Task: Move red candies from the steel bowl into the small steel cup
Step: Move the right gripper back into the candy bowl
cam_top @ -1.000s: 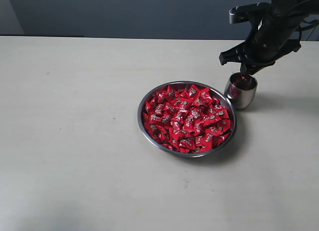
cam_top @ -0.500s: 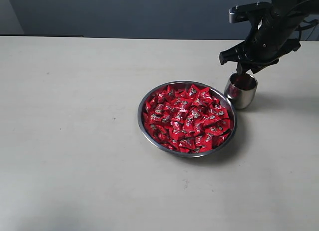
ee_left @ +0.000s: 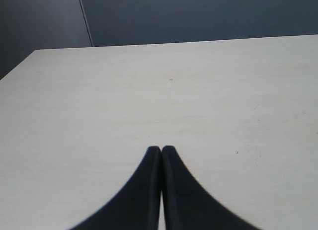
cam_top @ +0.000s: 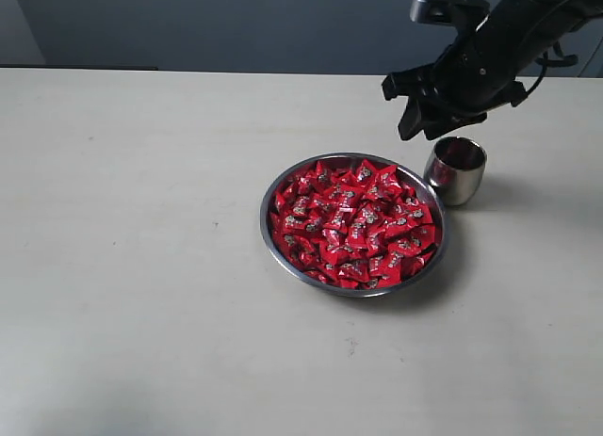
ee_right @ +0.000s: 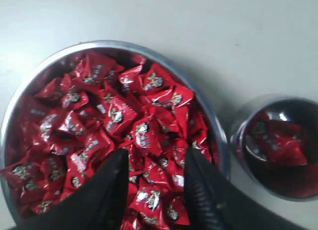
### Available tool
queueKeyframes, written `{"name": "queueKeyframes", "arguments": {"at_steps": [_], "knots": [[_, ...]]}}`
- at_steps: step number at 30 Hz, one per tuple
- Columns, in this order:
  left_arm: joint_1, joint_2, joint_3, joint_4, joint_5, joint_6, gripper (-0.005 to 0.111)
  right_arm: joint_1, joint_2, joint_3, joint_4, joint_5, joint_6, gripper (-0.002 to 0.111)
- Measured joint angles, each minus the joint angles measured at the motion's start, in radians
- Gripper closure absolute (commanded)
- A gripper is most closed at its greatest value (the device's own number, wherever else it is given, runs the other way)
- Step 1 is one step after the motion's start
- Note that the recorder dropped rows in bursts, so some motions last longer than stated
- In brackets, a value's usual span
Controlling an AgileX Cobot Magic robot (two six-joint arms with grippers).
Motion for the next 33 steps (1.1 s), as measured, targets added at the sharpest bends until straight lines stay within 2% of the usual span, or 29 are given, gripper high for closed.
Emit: {"name": "queueKeyframes", "arguments": {"at_steps": [8,18,33], "knots": [[0.0,0.0,0.0,0.0,0.0,0.0,0.106,0.043,0.017,0.0,0.018,0.067,-0.024,0.071],[0.0,0.0,0.0,0.0,0.0,0.0,0.106,0.068,0.038,0.0,-0.104,0.161,0.073,0.071],[0.0,0.0,0.0,0.0,0.0,0.0,0.106,0.068,0.087,0.09,-0.124,0.105,0.088,0.071]]}}
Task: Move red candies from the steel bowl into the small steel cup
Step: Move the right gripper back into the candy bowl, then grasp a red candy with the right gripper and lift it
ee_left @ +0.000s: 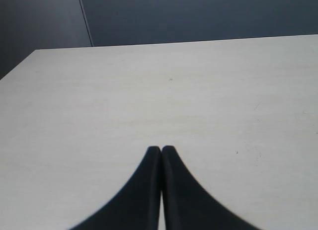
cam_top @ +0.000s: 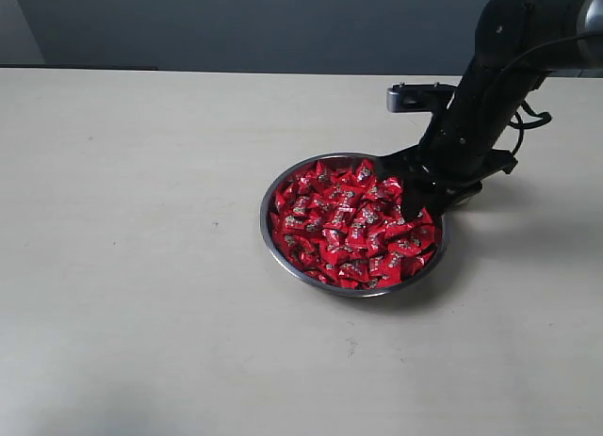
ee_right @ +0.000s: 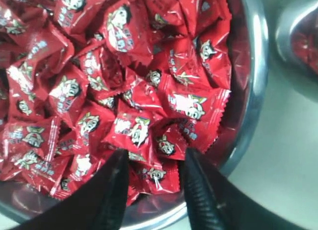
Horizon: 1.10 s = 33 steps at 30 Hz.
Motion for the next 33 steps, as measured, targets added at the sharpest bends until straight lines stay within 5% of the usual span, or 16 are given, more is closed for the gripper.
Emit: {"name": "queueKeyframes", "arguments": {"at_steps": [33], "knots": [[0.0,0.0,0.0,0.0,0.0,0.0,0.106,0.0,0.051,0.0,0.08,-0.046,-0.006,0.071]]}}
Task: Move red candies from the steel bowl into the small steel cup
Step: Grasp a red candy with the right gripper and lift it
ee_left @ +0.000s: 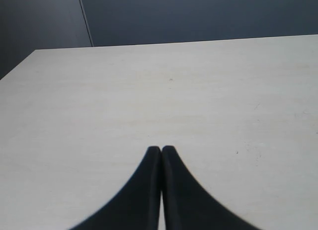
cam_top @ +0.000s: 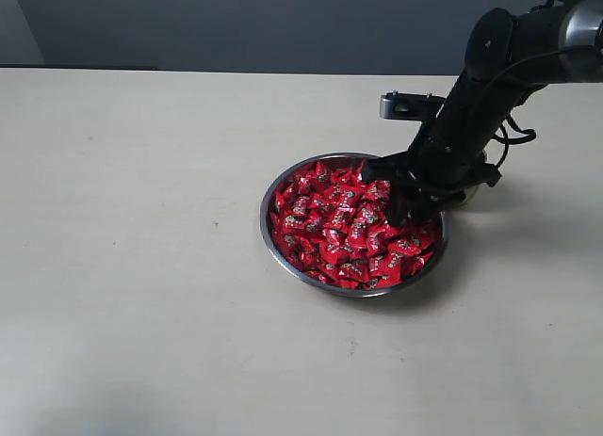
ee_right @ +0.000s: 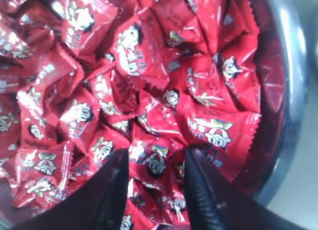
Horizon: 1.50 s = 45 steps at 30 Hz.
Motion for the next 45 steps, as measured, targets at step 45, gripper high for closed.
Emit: {"name": "queueKeyframes", "arguments": {"at_steps": [45], "knots": [[0.0,0.0,0.0,0.0,0.0,0.0,0.106,0.0,0.039,0.0,0.029,-0.005,-0.05,0.109]]}}
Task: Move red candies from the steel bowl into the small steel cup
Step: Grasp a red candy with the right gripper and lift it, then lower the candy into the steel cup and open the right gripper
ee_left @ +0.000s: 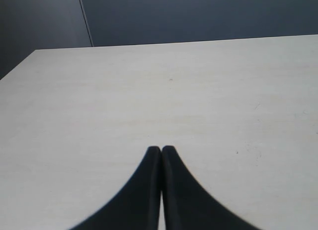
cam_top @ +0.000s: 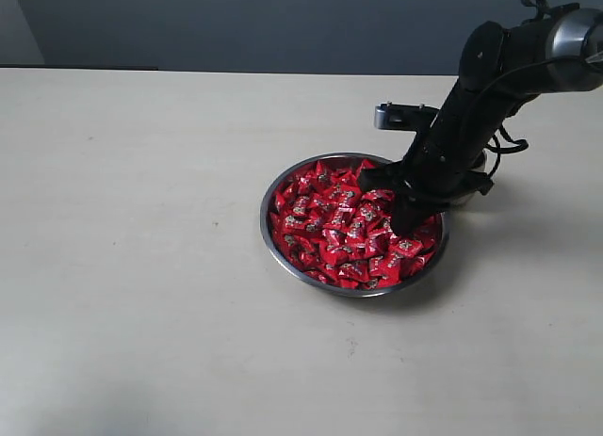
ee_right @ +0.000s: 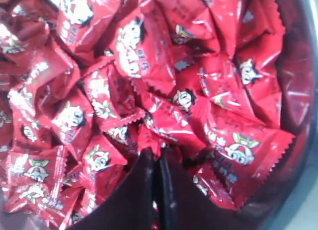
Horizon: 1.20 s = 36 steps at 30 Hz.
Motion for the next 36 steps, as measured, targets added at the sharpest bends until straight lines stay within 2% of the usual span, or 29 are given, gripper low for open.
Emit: {"name": "queueKeyframes", "arguments": {"at_steps": [14,19,28,32,36], "knots": [[0.0,0.0,0.0,0.0,0.0,0.0,0.106,0.0,-0.105,-0.033,0.0,0.019,-0.007,0.109],[0.0,0.0,0.0,0.0,0.0,0.0,0.106,0.0,-0.162,-0.037,-0.044,-0.025,-0.007,0.109],[0.0,0.0,0.0,0.0,0.0,0.0,0.106,0.0,-0.26,-0.043,-0.33,-0.157,0.173,0.109],[0.0,0.0,0.0,0.0,0.0,0.0,0.106,0.0,-0.26,-0.042,-0.506,-0.163,0.302,0.109],[0.0,0.0,0.0,0.0,0.0,0.0,0.106,0.0,-0.26,-0.042,-0.598,-0.166,0.374,0.109]]}}
